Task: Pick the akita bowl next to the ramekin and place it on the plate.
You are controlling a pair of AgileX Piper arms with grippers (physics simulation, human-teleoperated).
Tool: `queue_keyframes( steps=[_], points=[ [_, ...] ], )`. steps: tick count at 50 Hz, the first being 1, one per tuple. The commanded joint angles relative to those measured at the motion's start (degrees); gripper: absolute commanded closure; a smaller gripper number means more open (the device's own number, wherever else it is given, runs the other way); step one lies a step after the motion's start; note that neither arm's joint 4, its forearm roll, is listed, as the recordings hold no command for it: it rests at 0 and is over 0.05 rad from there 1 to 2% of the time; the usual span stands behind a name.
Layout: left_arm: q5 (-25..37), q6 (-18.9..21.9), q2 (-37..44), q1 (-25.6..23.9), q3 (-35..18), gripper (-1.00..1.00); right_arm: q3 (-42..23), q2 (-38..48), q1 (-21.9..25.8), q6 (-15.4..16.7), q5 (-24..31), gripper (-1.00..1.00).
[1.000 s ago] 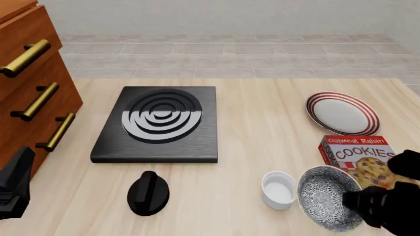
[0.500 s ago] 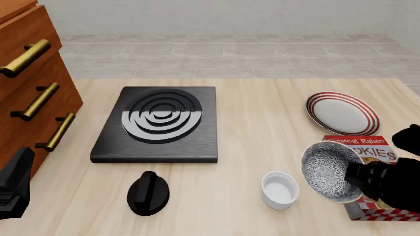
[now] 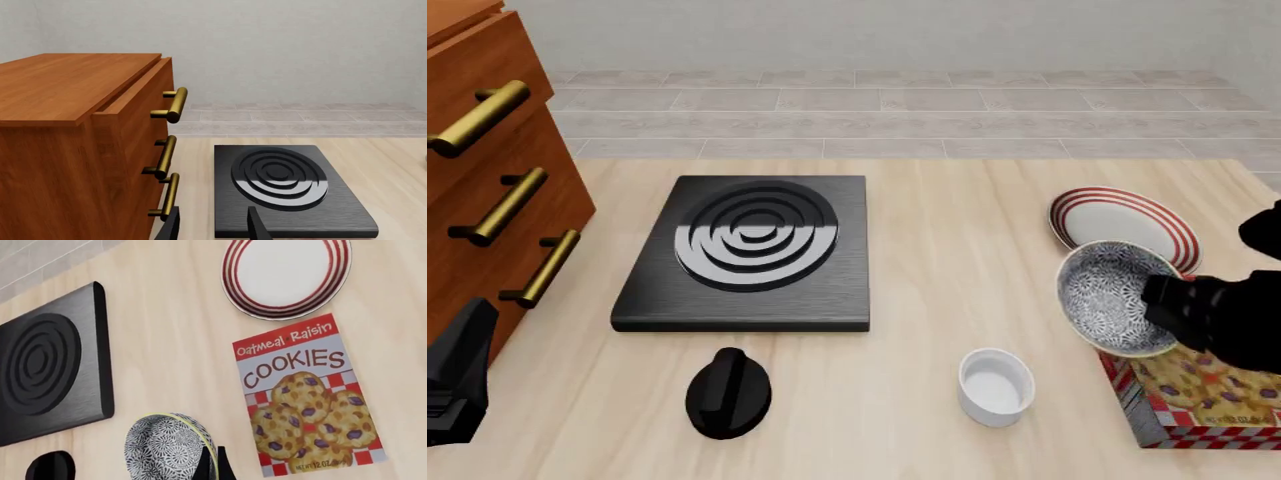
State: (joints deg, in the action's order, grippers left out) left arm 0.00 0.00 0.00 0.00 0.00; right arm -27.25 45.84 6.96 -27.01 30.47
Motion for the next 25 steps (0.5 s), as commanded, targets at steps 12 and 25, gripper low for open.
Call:
queue_keyframes(
  steps=[12, 25],
  points=[
    [0.0, 0.0, 0.0, 0.0, 0.0, -1.0, -4.94, 4.88, -4.41, 1.83, -3.03, 1.0],
    [0.0, 0.0, 0.0, 0.0, 0.0, -1.0, -7.76, 8.06, -6.69, 2.48, -4.94, 1.0]
  ],
)
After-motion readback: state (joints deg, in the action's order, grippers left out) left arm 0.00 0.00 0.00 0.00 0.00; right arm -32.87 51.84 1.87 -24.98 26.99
